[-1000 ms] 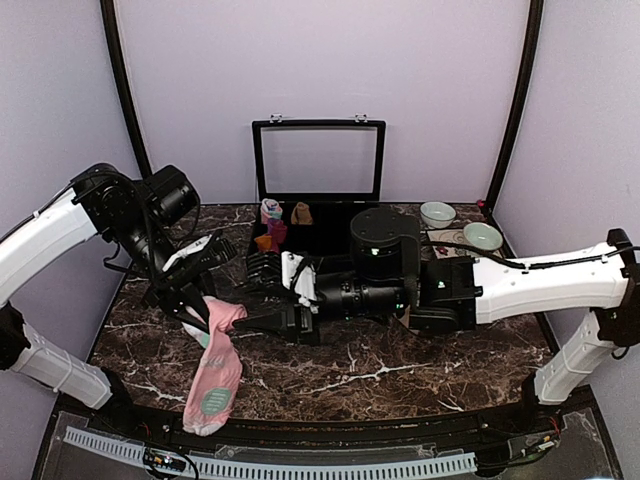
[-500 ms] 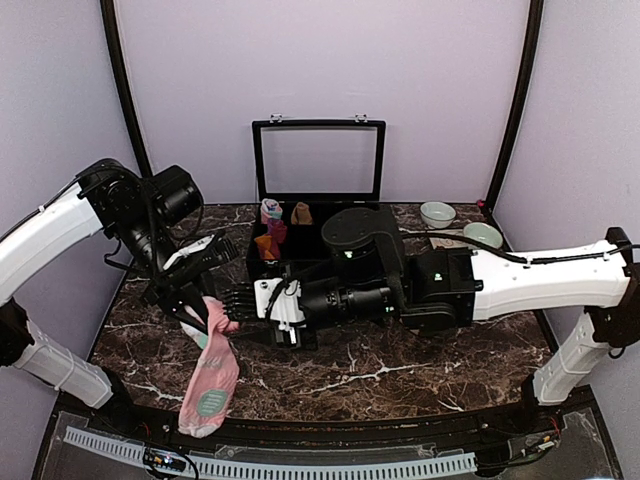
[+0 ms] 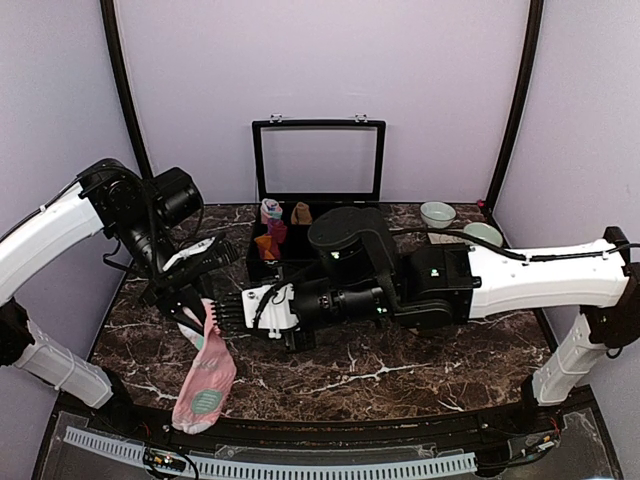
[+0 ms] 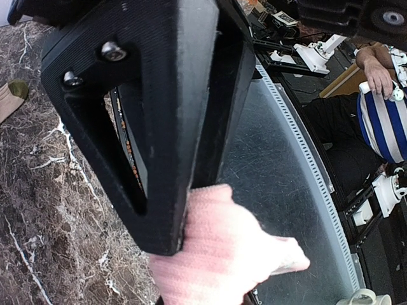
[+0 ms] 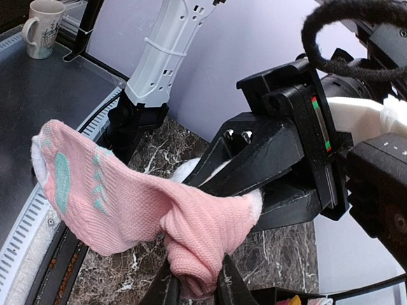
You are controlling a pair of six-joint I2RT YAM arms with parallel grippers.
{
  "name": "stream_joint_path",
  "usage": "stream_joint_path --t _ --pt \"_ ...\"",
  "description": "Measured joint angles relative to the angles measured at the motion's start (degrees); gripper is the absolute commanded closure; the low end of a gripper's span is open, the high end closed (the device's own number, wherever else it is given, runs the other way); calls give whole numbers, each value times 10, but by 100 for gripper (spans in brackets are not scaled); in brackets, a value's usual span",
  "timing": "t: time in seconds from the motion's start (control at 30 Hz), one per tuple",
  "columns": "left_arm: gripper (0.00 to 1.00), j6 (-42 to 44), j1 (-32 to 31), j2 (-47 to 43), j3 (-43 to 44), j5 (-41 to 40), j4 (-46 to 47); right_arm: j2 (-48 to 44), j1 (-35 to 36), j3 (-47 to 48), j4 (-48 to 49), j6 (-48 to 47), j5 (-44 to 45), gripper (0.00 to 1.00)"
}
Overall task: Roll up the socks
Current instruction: Roll the sock.
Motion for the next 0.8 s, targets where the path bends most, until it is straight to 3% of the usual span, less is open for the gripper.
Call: stream_joint_path --t 0.1,0.2,0.3,0.4,0.53,0.8 --pt "100 0 0 0 0 -2 -2 0 3 0 0 0 5 87" --pt "95 0 0 1 1 -3 -5 1 3 0 2 6 6 100" --pt "69 0 0 2 3 -13 -11 5 4 0 4 18 10 100" --pt "57 -5 0 7 8 -33 -10 10 6 -1 10 35 35 100" --pt "51 -15 2 7 9 -62 9 17 6 -9 25 64 96 100" --pt "52 -36 2 -29 -18 -133 106 14 6 -44 87 121 167 100"
